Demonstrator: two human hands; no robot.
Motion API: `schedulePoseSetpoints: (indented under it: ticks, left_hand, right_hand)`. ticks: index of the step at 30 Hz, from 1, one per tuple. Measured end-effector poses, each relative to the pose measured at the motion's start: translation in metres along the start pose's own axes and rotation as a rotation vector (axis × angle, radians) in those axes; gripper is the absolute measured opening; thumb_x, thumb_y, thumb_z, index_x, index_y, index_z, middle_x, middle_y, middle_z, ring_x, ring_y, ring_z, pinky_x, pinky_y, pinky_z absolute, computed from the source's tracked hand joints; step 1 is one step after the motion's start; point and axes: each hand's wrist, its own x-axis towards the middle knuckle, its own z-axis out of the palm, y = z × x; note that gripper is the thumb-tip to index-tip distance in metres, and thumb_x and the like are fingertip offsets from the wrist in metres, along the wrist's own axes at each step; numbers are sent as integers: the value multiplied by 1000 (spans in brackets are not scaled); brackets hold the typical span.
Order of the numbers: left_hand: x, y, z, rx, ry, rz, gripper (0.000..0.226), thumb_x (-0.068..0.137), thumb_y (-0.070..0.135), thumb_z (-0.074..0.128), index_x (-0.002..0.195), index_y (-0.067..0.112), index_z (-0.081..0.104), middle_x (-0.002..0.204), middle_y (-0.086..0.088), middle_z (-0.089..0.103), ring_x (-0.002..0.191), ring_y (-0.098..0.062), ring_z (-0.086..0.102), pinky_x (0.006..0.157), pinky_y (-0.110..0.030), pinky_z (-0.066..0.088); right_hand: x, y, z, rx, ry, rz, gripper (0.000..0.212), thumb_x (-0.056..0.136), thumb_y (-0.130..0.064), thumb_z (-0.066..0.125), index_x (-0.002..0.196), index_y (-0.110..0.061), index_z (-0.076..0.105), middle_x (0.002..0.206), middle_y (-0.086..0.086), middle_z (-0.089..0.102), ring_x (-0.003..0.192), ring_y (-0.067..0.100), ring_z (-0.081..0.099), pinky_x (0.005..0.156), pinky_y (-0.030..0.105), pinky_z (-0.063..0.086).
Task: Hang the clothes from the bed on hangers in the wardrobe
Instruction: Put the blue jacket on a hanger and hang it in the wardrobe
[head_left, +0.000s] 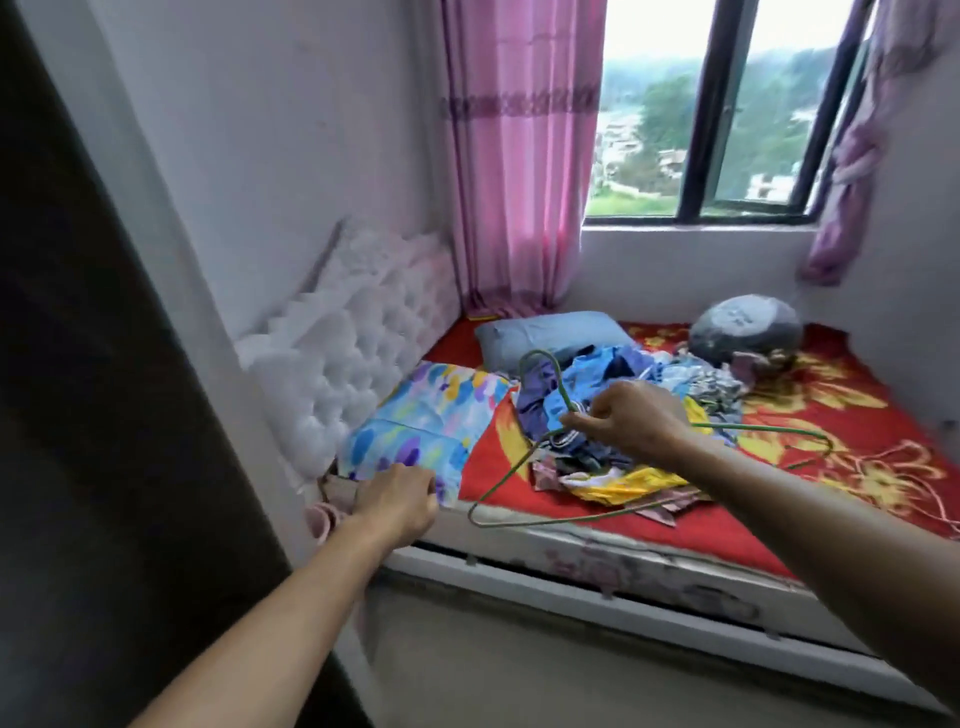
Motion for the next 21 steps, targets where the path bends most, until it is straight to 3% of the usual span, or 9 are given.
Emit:
schedulePoseSetpoints:
  ticks: [5, 9, 18, 21]
  left_hand:
    - [71, 90, 35, -58, -107, 135, 25, 90, 36, 46, 105, 23, 61, 112, -4, 64, 103, -27, 60, 84, -36, 48]
    - [129, 134, 57, -43, -157, 209, 24, 89, 37, 46, 101, 23, 61, 109, -2, 64, 100, -26, 59, 82, -36, 49]
    - [310, 186, 101, -23, -279, 317, 23, 91, 32, 46, 107, 23, 61, 113, -4, 62, 104, -28, 58, 75, -33, 43]
    - [371, 198, 108, -24, -333, 362, 21, 91, 33, 48, 103, 22, 61, 111, -4, 62, 94, -26, 58, 69, -31, 41]
  right_hand:
    - [10, 123, 15, 3, -26, 183, 43, 90, -53, 54, 70, -17, 67, 68, 1, 64, 64, 22, 59, 50, 26, 34]
    - [31, 192, 36, 13, -52, 337, 39, 90, -42, 54, 62, -16, 55, 65, 0, 57, 60, 20, 54, 48, 26, 31]
    - [134, 305, 95, 84, -146, 593, 36, 90, -39, 57, 65, -13, 61, 69, 1, 65, 64, 19, 61, 48, 27, 33]
    - [171, 332, 105, 109, -190, 670, 36, 91, -37, 57, 62, -16, 60, 69, 4, 67, 62, 19, 61, 51, 28, 36]
